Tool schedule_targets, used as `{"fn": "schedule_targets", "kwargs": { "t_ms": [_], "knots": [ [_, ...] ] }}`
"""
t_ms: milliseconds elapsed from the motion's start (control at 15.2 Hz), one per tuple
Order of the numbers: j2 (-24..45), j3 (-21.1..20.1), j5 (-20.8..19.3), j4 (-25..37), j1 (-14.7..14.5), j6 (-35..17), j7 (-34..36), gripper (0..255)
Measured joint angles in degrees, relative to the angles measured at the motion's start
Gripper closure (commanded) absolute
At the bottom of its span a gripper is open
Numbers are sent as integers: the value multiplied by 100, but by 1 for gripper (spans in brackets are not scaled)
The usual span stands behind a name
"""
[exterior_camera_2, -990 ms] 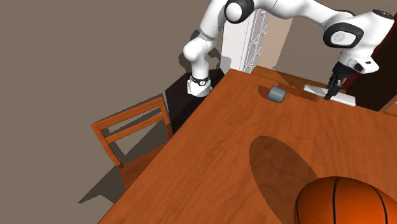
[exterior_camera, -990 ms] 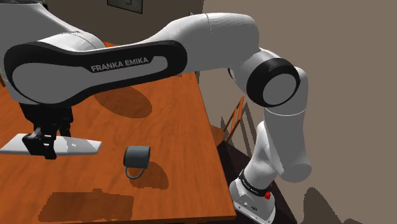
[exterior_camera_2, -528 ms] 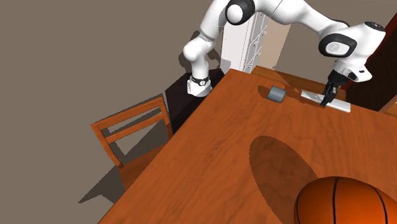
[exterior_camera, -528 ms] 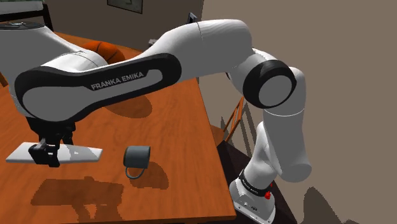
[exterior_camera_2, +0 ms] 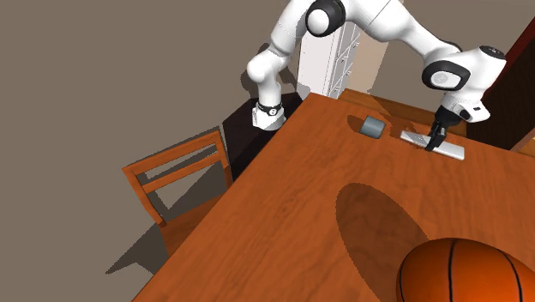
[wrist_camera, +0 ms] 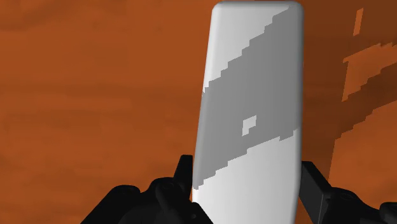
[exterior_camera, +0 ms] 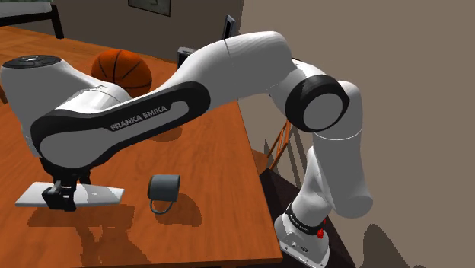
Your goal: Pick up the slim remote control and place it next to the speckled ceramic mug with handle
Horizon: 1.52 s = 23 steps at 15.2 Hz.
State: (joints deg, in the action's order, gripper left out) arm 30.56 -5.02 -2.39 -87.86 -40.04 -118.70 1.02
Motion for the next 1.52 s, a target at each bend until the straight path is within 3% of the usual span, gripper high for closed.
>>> {"fn": "schedule_targets", "kwargs": {
  "t_ms": [462, 528, 924, 1188, 1518],
  "knots": [
    [48, 3, -4, -31, 0, -82, 0, 255],
    [48, 3, -4, -31, 0, -82, 0, 0],
    [47, 2, -4, -31, 0, -84, 0, 0],
    [-170, -10, 16, 191, 0, 352, -5, 0],
    [-208, -11, 22, 309, 6, 509, -17, 0]
  ]
}}
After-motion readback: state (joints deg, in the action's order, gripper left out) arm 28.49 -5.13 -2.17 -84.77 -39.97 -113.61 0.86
